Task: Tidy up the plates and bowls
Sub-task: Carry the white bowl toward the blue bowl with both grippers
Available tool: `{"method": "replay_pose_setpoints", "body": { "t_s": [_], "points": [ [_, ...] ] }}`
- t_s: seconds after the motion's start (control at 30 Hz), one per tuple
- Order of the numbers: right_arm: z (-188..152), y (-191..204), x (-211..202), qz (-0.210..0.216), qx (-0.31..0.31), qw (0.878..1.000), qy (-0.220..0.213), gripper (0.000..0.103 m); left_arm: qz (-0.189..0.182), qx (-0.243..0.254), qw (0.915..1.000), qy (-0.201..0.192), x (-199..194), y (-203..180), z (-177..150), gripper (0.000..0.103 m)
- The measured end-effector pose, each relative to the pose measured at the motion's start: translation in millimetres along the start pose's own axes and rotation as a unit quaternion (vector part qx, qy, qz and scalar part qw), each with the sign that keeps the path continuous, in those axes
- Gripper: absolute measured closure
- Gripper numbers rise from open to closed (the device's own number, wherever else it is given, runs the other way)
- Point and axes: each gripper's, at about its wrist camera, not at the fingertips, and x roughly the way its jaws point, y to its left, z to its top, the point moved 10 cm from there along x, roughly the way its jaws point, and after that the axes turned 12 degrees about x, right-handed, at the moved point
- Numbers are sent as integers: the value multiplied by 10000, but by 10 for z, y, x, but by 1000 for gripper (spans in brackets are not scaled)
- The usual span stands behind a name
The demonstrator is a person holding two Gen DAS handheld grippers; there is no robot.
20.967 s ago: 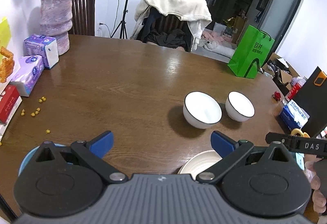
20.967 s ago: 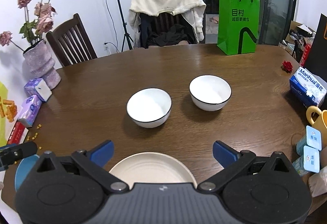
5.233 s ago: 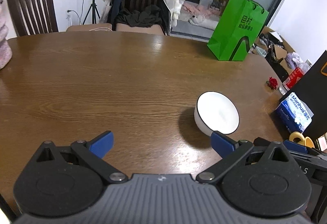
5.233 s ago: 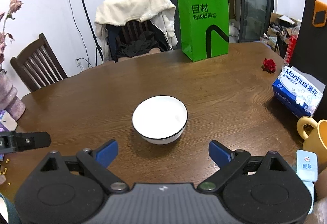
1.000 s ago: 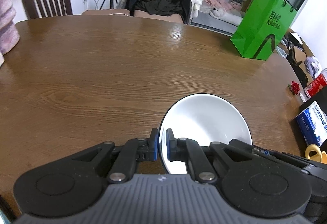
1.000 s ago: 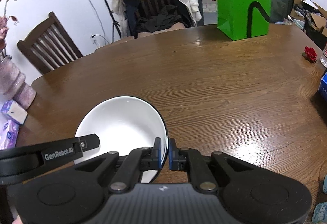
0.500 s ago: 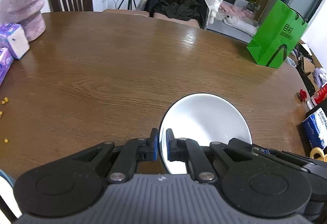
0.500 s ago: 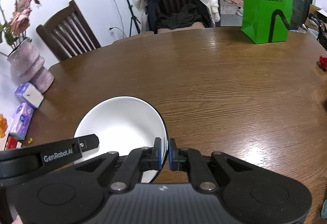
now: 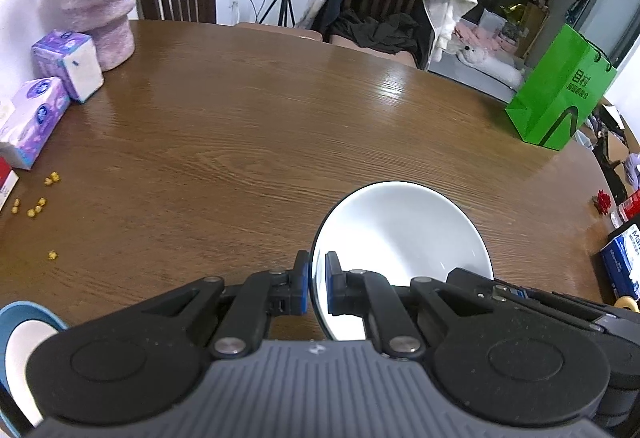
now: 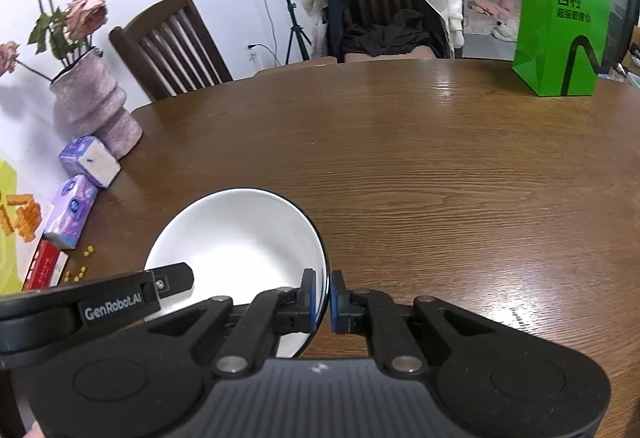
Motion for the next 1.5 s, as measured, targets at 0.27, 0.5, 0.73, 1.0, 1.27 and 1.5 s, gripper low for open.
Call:
{"method": "replay_pose_setpoints", "body": {
  "t_s": [0.27, 0.5, 0.73, 1.0, 1.27, 1.5],
  "points": [
    [-75, 198, -48, 63, -115, 9999, -1, 96, 54, -69, 10000, -47, -147, 151, -83, 95],
    [-172, 346, -99, 83, -198, 9998, -2, 96, 86, -121, 9999, -81, -266, 272, -149, 95],
    [-266, 507, -150, 103, -258, 9996, 1, 96, 110, -161, 9998, -102, -374, 415, -219, 95],
    [-404, 706, -225, 141, -335, 9993, 4, 96, 149, -214, 9996, -130, -530, 620, -317, 95],
    [-555, 940, -299, 183, -430, 9989, 6, 96, 190, -273, 9993, -153, -699, 838, -438, 95],
    [-693, 1155, -359, 215, -491, 9986, 5, 96, 213, -315, 9991, -179, -832, 1044, -527, 95]
  ]
}}
